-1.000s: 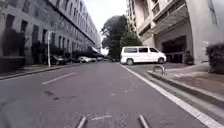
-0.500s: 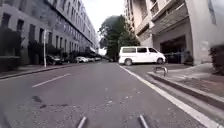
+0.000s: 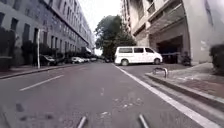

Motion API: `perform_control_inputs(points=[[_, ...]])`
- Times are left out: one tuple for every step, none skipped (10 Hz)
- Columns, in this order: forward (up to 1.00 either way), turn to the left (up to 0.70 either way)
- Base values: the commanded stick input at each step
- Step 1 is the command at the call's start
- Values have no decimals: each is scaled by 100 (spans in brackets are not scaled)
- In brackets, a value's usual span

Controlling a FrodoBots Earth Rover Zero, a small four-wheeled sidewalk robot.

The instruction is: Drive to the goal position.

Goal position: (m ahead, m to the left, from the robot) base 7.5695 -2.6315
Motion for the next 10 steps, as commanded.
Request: perform_control_inputs(points=[[70,0],[70,0],[70,0],[70,0],[70,0],[70,0],[70,0],[70,0],[70,0],[70,0]])
